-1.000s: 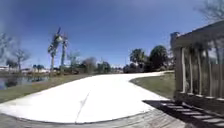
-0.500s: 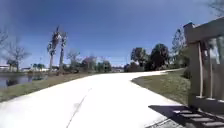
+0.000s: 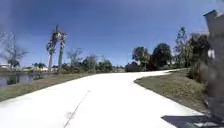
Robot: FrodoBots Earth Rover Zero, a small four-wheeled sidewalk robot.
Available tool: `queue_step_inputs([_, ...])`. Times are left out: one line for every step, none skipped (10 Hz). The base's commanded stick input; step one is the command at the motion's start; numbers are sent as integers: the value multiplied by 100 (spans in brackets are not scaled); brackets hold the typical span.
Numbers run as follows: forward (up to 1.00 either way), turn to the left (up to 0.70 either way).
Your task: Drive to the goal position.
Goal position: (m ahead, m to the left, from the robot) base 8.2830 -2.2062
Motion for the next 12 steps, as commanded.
queue_step_inputs([70,0])
queue_step_inputs([70,0])
queue_step_inputs([70,0])
queue_step_inputs([70,0])
queue_step_inputs([70,0])
queue_step_inputs([70,0])
queue_step_inputs([70,0])
queue_step_inputs([70,0])
queue_step_inputs([70,0])
queue_step_inputs([70,0])
queue_step_inputs([70,0])
queue_step_inputs([70,0])
